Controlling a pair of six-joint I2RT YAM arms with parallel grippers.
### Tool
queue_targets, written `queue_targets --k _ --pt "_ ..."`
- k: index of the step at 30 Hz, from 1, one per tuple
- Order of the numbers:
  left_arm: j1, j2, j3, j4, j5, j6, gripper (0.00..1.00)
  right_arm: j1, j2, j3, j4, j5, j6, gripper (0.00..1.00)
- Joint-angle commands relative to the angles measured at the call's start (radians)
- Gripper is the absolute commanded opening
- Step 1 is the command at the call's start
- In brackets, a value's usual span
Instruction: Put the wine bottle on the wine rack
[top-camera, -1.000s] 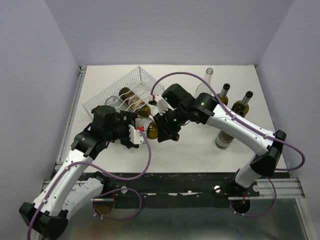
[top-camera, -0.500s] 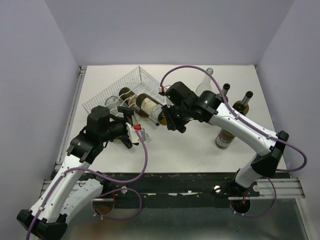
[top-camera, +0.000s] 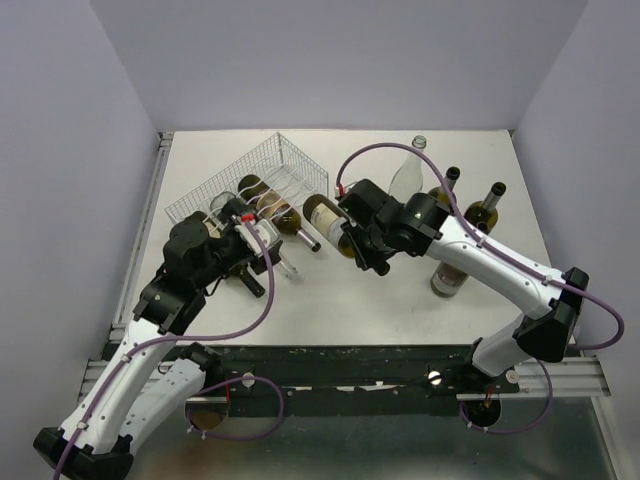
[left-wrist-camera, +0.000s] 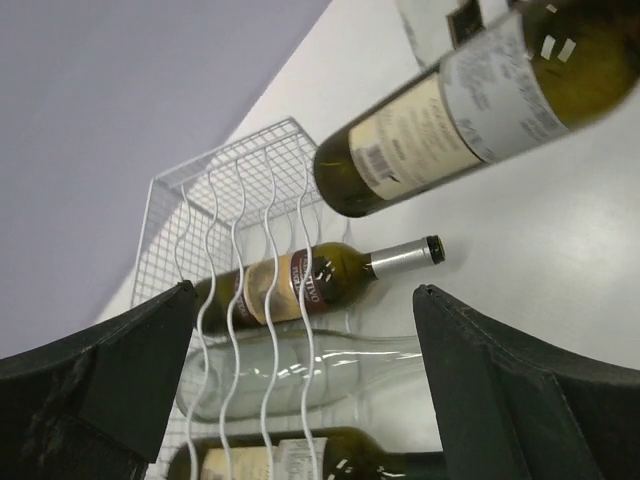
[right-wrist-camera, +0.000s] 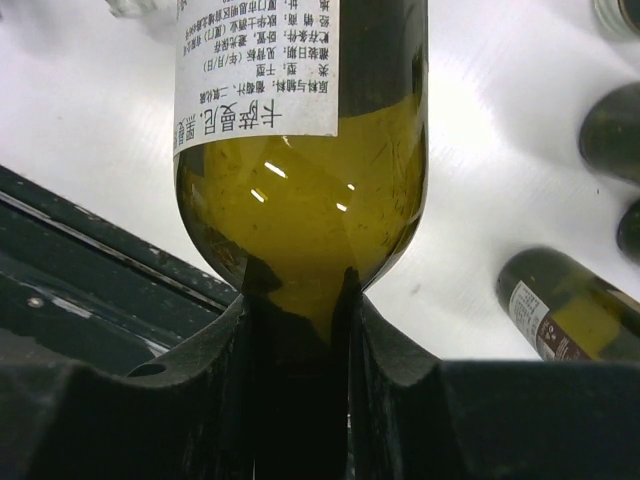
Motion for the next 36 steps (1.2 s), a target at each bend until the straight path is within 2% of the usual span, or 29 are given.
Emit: queue_targets --k 1,2,4,7,12,19,25,36 --pt "0.004 0.008 0.049 0.054 -0.295 -0.412 0.99 0.000 -0.035 -0.056 0.095 0.077 0.020 0.01" --pt "0.004 0.017 0.067 0.033 -0.364 -0.476 0.99 0.000 -0.032 -0.073 0.110 0.080 0.015 0.01" --pt "0.004 0.034 0.092 -0.028 -0.412 -0.517 0.99 0.000 -0.021 -0.102 0.145 0.100 0.009 0.01" --pt "0.007 0.050 0.090 -0.078 -0.452 -0.555 0.99 0.000 0.013 -0.121 0.176 0.146 0.023 0.01" --pt "0.036 0.065 0.077 -0.133 -0.480 -0.716 0.99 -0.001 0.016 -0.196 0.325 0.177 0.009 0.01" --pt "0.195 0.145 0.142 -0.305 -0.463 -0.935 0.99 -0.003 0.074 -0.223 0.451 0.200 -0.016 0.01" --pt "0.318 0.160 0.147 -0.369 -0.437 -1.002 0.99 -0.006 0.094 -0.268 0.549 0.211 -0.016 0.01" --pt "0.421 0.160 0.072 -0.371 -0.370 -1.061 0.99 -0.027 0.080 -0.429 0.848 0.211 -0.051 0.01"
